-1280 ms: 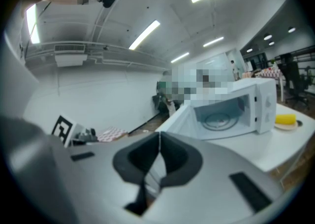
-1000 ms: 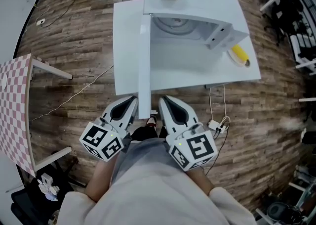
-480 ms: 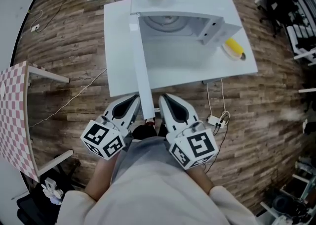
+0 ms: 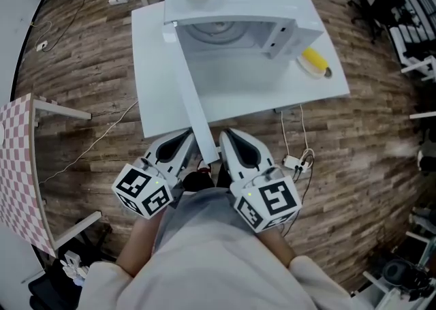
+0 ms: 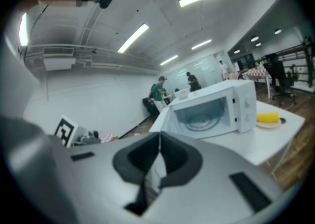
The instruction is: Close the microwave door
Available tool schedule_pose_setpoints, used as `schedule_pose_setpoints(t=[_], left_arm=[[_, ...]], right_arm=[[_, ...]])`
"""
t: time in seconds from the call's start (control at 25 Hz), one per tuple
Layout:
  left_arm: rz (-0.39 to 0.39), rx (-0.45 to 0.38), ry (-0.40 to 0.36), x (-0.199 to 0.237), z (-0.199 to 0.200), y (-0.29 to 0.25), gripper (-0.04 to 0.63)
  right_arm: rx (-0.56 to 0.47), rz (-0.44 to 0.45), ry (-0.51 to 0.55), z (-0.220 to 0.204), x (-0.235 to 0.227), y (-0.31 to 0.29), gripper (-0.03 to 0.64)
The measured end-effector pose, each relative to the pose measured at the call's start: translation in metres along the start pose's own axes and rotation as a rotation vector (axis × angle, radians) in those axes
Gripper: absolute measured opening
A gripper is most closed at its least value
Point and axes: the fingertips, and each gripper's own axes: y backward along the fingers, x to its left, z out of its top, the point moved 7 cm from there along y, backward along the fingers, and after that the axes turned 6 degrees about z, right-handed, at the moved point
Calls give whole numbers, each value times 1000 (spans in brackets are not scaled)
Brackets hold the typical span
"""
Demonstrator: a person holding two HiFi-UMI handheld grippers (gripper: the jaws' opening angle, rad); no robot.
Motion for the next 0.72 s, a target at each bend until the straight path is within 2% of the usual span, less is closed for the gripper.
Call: schedule_pose_setpoints(t=[0.72], left_arm=[[-28, 27, 0, -17, 1, -34, 14]], right_arm=[[-20, -16, -49, 7, -30, 14, 23]])
